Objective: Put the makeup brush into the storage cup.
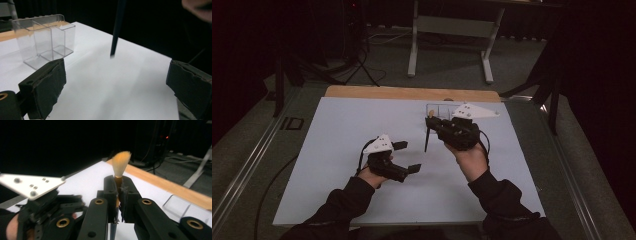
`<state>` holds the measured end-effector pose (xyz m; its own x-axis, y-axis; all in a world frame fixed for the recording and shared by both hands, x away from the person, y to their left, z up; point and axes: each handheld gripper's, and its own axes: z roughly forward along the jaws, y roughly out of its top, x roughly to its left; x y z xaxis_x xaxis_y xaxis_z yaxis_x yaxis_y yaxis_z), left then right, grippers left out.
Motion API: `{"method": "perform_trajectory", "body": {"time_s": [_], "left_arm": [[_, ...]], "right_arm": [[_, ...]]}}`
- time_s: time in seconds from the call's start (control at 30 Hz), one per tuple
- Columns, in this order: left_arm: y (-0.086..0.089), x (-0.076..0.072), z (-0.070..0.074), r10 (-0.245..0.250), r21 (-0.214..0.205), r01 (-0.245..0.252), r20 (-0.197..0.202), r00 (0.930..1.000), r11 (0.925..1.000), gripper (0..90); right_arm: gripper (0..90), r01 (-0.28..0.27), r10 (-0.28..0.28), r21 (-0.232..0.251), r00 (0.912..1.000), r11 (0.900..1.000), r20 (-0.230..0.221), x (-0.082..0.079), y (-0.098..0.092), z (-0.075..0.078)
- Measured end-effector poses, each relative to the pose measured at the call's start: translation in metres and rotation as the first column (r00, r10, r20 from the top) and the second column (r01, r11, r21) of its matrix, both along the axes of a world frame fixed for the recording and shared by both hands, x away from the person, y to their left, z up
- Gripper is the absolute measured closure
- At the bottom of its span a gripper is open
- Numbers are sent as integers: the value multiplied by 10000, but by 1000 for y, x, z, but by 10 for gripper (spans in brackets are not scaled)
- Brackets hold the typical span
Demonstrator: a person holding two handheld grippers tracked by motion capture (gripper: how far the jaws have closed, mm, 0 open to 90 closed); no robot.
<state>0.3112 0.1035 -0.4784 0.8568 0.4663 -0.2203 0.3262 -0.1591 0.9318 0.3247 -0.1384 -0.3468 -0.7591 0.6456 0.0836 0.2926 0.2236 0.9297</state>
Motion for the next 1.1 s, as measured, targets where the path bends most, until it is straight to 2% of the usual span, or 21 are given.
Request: {"method": "perform_trajectory", "body": {"time_s": [0.3,0.57,0.73,0.9,1.1], "left_arm": [[13,-8,-2,115,83,-114,-81,9999,9999,31],[33,-16,-5,498,94,-500,182,9986,9987,24],[43,-22,-7,670,228,-679,384,9970,9974,25],[52,-27,-12,797,175,-802,261,9965,9966,25],[59,-34,-19,931,160,-937,358,9950,9955,25]], "right_arm": [[845,218,-218,-8,9983,9998,536,9,-9,21],[844,518,-519,33,9956,9987,784,22,-20,38],[844,826,-818,-67,9933,9966,812,35,-26,46],[844,1166,-1139,-229,9889,9929,959,50,-28,52],[844,1478,-1431,-368,9838,9883,1078,67,-25,60]]}}
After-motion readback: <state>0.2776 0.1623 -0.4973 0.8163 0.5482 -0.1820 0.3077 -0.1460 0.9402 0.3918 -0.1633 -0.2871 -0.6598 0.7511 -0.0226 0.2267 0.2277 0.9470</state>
